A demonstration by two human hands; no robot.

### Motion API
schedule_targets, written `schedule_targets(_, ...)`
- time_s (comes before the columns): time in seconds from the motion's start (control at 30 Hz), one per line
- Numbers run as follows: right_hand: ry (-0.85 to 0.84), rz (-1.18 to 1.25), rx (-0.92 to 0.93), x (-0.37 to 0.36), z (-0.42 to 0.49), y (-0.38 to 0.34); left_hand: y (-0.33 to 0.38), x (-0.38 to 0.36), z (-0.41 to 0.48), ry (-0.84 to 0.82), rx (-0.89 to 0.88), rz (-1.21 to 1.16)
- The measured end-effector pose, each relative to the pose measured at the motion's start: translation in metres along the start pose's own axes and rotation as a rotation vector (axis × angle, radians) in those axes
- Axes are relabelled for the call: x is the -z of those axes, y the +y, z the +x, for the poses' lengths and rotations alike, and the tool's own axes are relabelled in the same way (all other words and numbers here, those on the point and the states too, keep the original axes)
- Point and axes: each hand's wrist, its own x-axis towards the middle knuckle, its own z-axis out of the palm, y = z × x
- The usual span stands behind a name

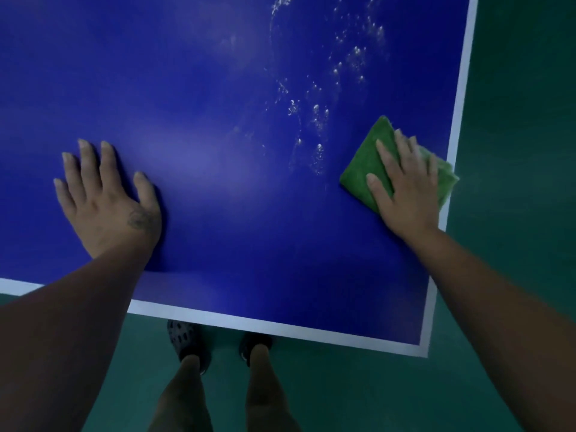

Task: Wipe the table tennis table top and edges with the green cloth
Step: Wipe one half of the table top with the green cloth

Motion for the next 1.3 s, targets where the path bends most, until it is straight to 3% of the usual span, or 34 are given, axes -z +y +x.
schedule_targets(0.23, -0.132, 0.034, 0.191, -0.008, -0.184, -0.033, 0.003, 0.005, -0.002, -0.015, 0.014, -0.01)
schedule_targets(0.3, -0.175, 0.01, 0.258, -0.012, -0.2, -0.037, 0.004, 0.005, -0.001, -0.007, 0.019, -0.012)
schedule_targets(0.5, -0.16, -0.019, 0.512, -0.014, -0.09, -0.053, 0.005, 0.006, -0.002, 0.009, 0.023, -0.022)
schedule_targets(0.67, -0.057, -0.022, 0.414, -0.009, -0.001, -0.067, 0.008, 0.011, -0.001, -0.016, 0.03, -0.028)
schedule_targets(0.83, -0.014, -0.006, 0.238, -0.016, -0.039, -0.099, 0.013, 0.018, -0.001, -0.04, 0.038, -0.04)
schedule_targets(1.03, -0.17, 0.028, 0.379, -0.036, -0.141, -0.174, 0.012, 0.017, 0.002, -0.066, 0.054, -0.004)
schedule_targets(1.2, -0.099, 0.065, 0.489, -0.037, -0.053, -0.224, 0.01, 0.012, 0.002, -0.017, 0.033, 0.0)
schedule_targets(1.3, 0.012, 0.057, 0.408, -0.034, 0.03, -0.245, 0.01, 0.013, 0.002, -0.005, 0.029, -0.009)
